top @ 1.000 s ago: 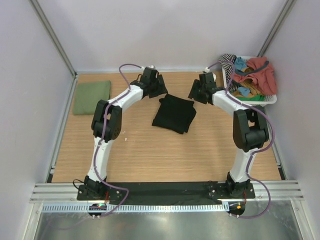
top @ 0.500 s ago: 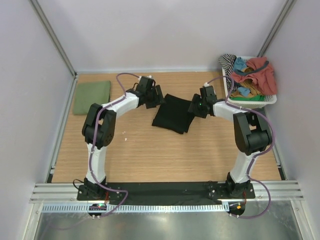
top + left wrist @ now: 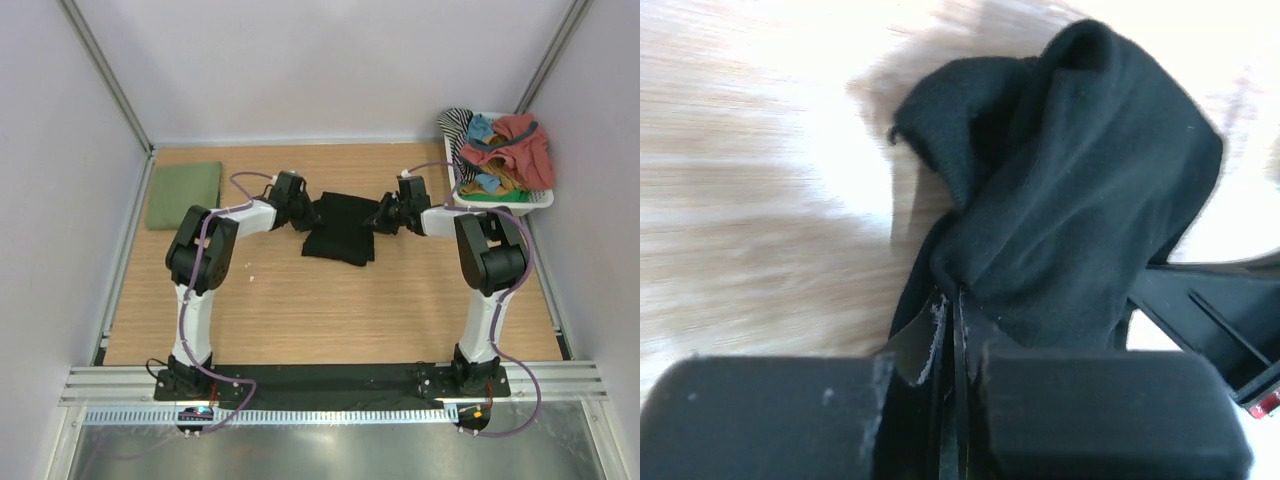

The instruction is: Fold and stack the tank tops

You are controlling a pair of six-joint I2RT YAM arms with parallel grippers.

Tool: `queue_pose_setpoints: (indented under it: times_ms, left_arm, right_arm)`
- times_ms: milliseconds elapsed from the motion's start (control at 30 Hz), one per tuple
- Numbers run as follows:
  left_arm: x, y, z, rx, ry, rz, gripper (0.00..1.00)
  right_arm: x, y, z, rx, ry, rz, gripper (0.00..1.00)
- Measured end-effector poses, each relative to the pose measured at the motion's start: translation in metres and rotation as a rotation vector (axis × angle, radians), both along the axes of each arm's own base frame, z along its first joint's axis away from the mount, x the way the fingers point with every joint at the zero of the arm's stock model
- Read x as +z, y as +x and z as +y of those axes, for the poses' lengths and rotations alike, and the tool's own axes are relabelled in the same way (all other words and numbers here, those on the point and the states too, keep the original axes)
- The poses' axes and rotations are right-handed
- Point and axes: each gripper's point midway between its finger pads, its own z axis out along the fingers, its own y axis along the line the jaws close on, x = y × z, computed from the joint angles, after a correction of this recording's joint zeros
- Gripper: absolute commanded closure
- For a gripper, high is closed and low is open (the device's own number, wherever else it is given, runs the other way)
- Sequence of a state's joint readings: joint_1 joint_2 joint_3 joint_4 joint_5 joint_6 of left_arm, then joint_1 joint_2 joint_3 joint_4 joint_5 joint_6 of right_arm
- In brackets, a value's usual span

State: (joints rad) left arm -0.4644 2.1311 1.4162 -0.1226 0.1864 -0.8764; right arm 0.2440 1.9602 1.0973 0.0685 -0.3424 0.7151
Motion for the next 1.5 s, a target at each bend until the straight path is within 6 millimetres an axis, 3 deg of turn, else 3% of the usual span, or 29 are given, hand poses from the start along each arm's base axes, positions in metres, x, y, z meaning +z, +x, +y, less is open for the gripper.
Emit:
queue_pose_setpoints:
  times_ms: [67, 100, 200, 367, 633, 767, 900, 1033, 1067, 1133, 1167, 1300, 1367, 1500]
  left_arm:
    - [0.0, -0.004, 0.008, 0.036, -0.041, -0.005, 0.97]
    - [0.0, -0.007, 0.014, 0.057, -0.052, -0.003, 0.91]
    - [0.001, -0.017, 0.03, 0.103, -0.071, -0.003, 0.73]
    - [0.011, -0.022, 0.038, 0.122, -0.085, -0.042, 0.46]
    - [0.037, -0.033, 0.045, 0.106, -0.089, -0.103, 0.39]
    - [0.045, -0.05, 0.047, 0.089, -0.089, -0.117, 0.39]
    - [0.041, -0.068, 0.041, 0.06, -0.084, -0.102, 0.4]
    - [0.031, -0.083, 0.034, 0.031, -0.075, -0.073, 0.4]
    - [0.028, -0.087, 0.032, 0.024, -0.072, -0.066, 0.44]
    - [0.025, -0.092, 0.029, 0.016, -0.07, -0.056, 0.57]
    - [0.024, -0.094, 0.027, 0.012, -0.071, -0.052, 0.7]
    - [0.022, -0.098, 0.024, 0.003, -0.067, -0.045, 0.91]
    - [0.018, -0.1, 0.026, 0.007, -0.057, -0.042, 1.0]
    - [0.009, -0.105, 0.034, 0.023, -0.032, -0.027, 1.0]
  right_arm:
    - [0.002, 0.002, 0.005, 0.02, 0.061, -0.003, 0.85]
    - [0.004, 0.003, 0.007, 0.033, 0.09, -0.002, 0.66]
    - [0.009, 0.005, 0.009, 0.062, 0.133, -0.009, 0.49]
    - [0.019, 0.003, 0.005, 0.094, 0.114, -0.036, 0.46]
    - [0.054, -0.017, -0.002, 0.137, 0.029, -0.122, 0.34]
    - [0.05, -0.036, 0.0, 0.171, -0.034, -0.11, 0.33]
    - [0.032, -0.057, 0.001, 0.198, -0.072, -0.06, 0.33]
    - [0.014, -0.076, 0.0, 0.215, -0.103, -0.001, 0.4]
    - [0.01, -0.08, 0.0, 0.22, -0.106, 0.007, 0.44]
    - [0.006, -0.088, 0.003, 0.236, -0.1, 0.013, 0.56]
    - [0.005, -0.09, 0.004, 0.242, -0.098, 0.013, 0.69]
    - [0.001, -0.102, 0.011, 0.267, -0.055, 0.031, 0.94]
    - [0.001, -0.105, 0.013, 0.271, -0.036, 0.035, 0.99]
    - [0.004, -0.109, 0.013, 0.264, 0.036, 0.038, 0.99]
